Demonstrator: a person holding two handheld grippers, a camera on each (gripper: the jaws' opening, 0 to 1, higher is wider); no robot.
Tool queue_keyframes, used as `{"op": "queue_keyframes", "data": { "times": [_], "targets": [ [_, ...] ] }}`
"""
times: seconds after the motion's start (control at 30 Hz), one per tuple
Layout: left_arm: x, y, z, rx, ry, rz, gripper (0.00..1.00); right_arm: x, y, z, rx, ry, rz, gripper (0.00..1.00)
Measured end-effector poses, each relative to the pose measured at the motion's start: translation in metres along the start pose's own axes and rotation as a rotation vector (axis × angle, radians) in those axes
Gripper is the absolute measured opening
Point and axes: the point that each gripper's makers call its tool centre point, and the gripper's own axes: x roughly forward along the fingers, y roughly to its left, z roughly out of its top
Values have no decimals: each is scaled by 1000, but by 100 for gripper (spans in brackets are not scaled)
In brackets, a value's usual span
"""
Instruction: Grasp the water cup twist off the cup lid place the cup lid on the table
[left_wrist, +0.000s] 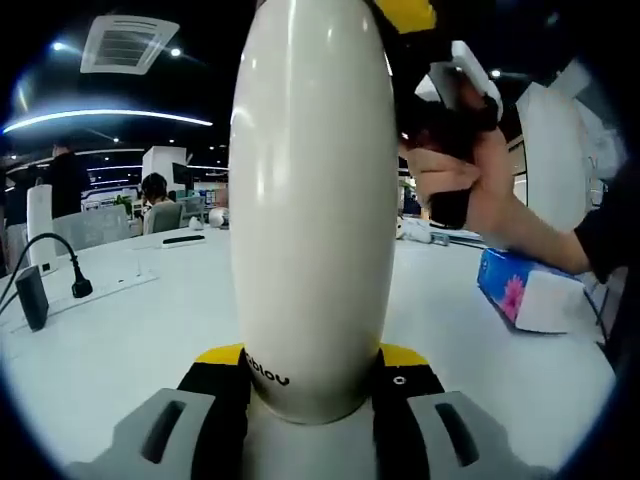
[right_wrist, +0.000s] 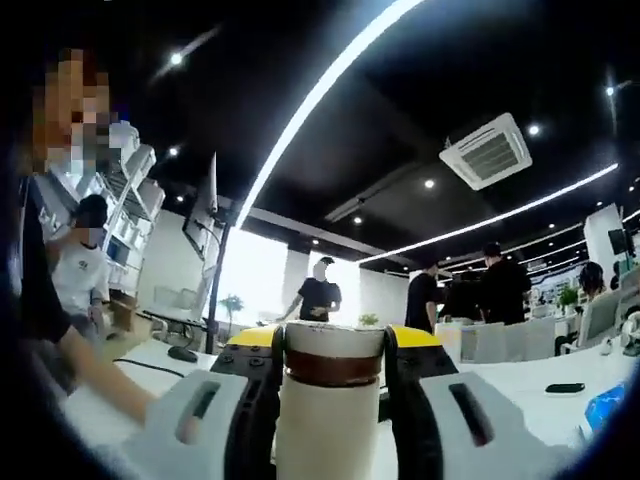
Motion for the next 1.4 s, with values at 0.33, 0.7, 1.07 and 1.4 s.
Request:
{"op": "queue_keyframes", "data": {
  "times": [0.33,0.7,1.07,1.4],
  "targets": [
    [0,0,-1,0,1,1,49,-1,1,-2,163,-68,192,43],
    [-1,0,-1,1,-2,-3,49,-2,3,-1,274,-106,351,43],
    [-1,2,0,0,-3,-5,49,-2,7,1,317,-120,436,43],
    [-1,4,1,1,-4,-8,49,-2,17,-1,253,-71,394,52]
  ]
}}
